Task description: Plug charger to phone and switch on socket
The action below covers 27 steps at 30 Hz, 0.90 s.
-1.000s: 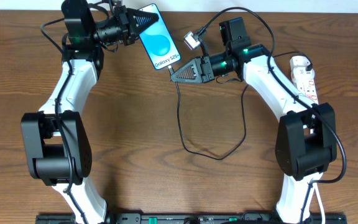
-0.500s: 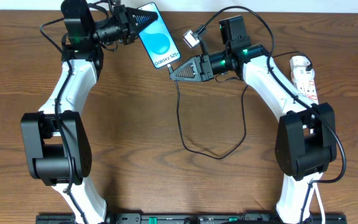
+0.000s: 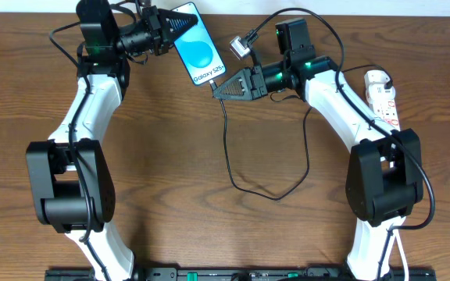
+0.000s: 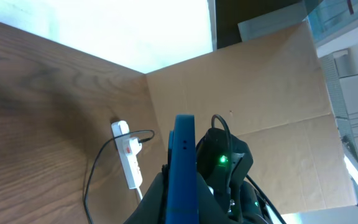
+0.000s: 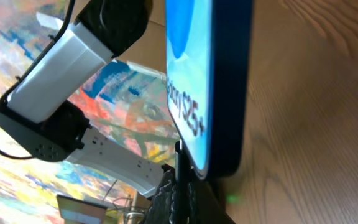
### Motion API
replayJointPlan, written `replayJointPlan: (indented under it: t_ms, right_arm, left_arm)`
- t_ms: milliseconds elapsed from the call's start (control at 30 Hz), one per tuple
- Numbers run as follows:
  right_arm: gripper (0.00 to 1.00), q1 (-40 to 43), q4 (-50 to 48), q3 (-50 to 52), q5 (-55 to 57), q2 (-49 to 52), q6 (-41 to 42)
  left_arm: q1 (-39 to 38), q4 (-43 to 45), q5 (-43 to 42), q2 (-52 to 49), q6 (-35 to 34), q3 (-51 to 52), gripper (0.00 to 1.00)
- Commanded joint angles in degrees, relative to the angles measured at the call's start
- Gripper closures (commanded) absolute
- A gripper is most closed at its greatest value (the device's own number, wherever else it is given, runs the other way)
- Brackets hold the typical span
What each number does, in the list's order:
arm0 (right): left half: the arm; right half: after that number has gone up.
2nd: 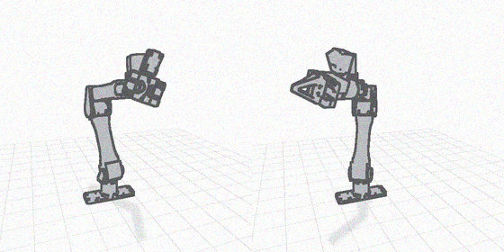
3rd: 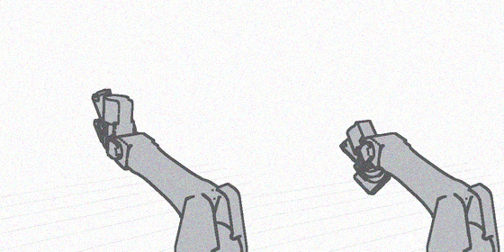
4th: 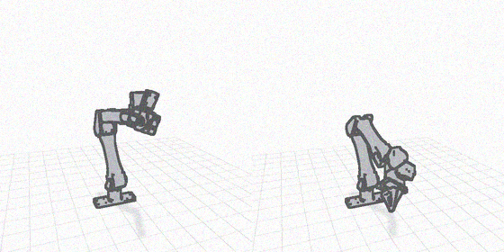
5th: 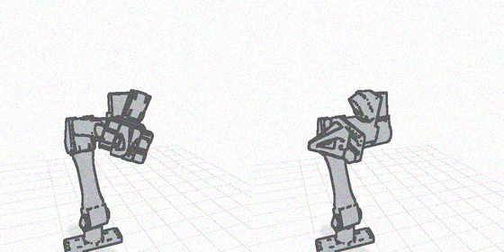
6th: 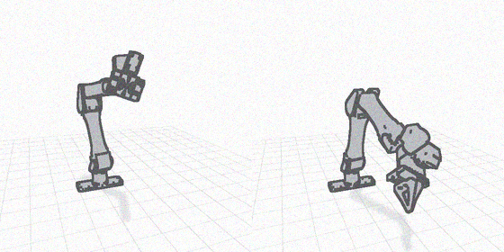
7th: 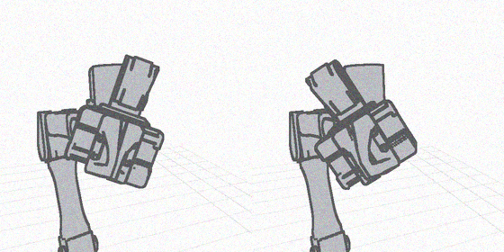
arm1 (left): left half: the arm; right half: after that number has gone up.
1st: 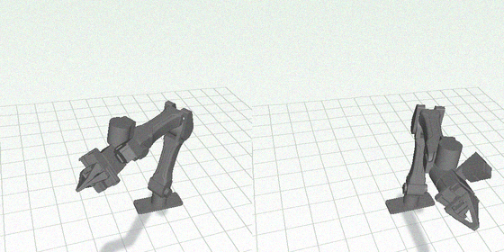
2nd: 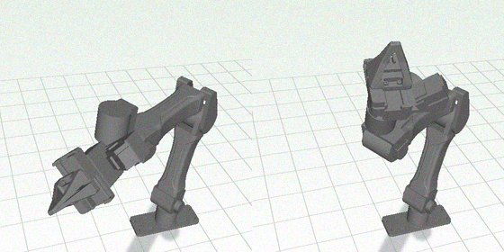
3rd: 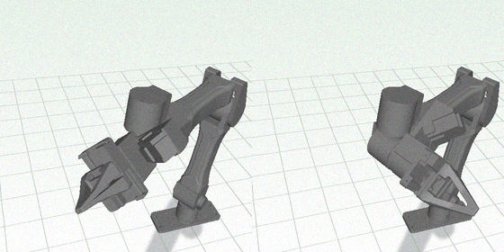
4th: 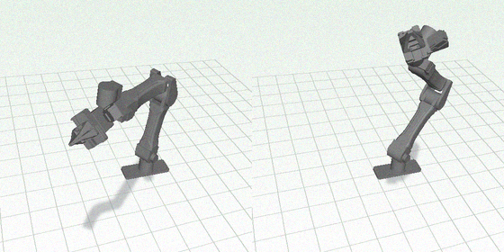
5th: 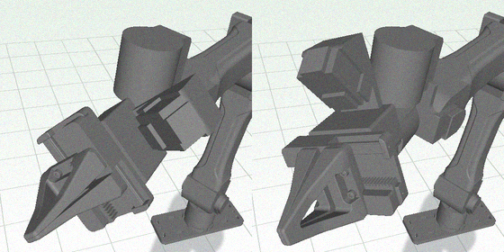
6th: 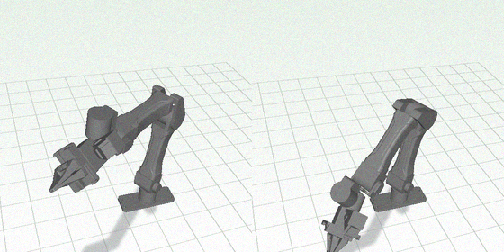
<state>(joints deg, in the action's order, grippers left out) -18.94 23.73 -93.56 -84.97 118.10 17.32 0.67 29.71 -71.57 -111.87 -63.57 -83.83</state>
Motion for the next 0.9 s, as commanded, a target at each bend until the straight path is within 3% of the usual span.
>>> replayJointPlan:
  t_ms: [0, 400, 733, 867]
  right_arm:
    - [0.99, 0.7, -0.8, -0.4, 4.5, -1.5, 3.8]
    - [0.99, 0.5, -8.3, -0.4, 6.4, -1.5, 11.5]
    - [0.99, 0.5, -8.7, -0.4, 6.4, -1.5, 11.3]
    - [0.99, 0.5, -5.4, -0.4, 6.4, -1.5, 7.3]
  left_arm:
    - [-1.0, 0.1, -5.4, 0.5, 1.0, -0.7, 0.92]
    - [-1.0, 0.1, -5.4, 0.5, 1.0, -0.7, 0.93]
    - [-1.0, 0.1, -5.0, 0.5, 0.9, -0.7, 0.93]
    - [-0.8, -0.3, -3.4, 0.5, 0.7, -0.7, 0.93]
